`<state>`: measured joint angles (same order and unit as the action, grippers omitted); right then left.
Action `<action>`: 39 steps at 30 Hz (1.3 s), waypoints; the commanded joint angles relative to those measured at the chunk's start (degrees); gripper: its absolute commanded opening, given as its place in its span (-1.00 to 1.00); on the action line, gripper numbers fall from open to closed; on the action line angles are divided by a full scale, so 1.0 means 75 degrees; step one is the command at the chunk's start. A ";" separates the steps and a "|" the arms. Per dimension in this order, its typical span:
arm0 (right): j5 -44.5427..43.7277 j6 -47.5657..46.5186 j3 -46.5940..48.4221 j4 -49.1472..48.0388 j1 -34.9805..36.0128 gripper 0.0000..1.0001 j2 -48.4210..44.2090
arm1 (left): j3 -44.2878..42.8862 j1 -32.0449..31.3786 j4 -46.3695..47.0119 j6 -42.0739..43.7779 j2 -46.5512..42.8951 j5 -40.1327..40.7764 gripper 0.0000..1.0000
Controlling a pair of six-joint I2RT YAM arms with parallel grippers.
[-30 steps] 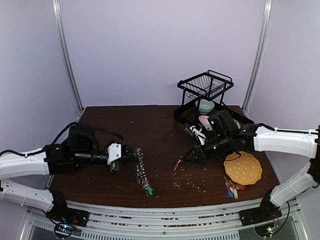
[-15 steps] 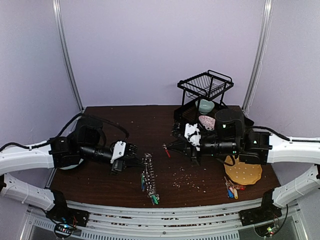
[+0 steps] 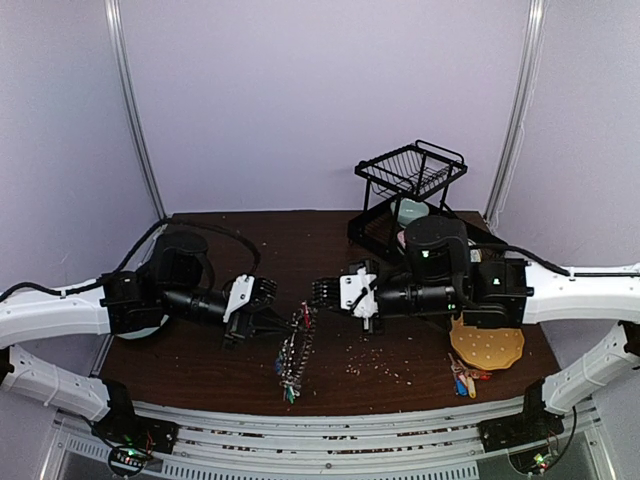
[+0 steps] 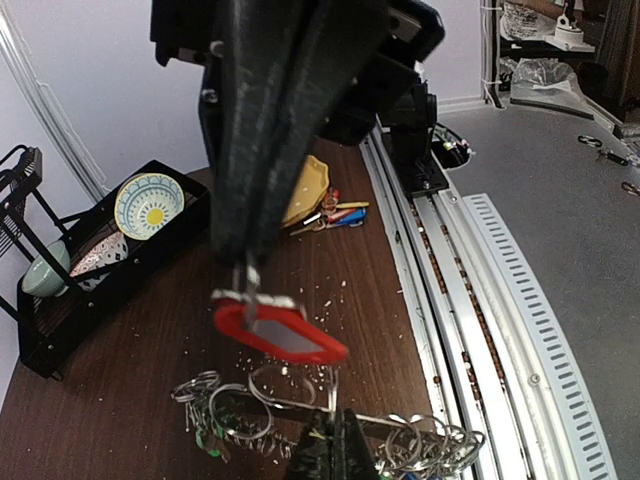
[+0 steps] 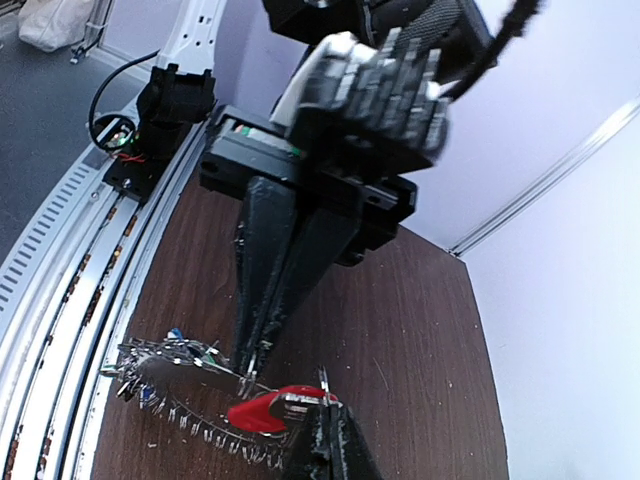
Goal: Put the keys on the keyring
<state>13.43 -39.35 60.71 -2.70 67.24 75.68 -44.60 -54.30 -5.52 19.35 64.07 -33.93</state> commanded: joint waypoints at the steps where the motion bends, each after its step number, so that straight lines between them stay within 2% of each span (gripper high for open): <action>1: -0.0321 -0.0705 0.0363 0.0655 0.0135 -1.00 0.0226 | -0.0279 0.0045 0.0856 -0.0318 -0.0070 -0.0200 -1.00; 39: -0.0656 -0.1465 0.0338 0.1087 0.0515 -1.00 0.0377 | -0.0085 0.0034 0.1187 -0.0813 -0.0241 0.0363 -1.00</action>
<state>9.54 -49.80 63.48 4.34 70.70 78.76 -44.60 -54.30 -3.22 14.13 64.03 -31.73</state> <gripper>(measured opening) 0.005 0.006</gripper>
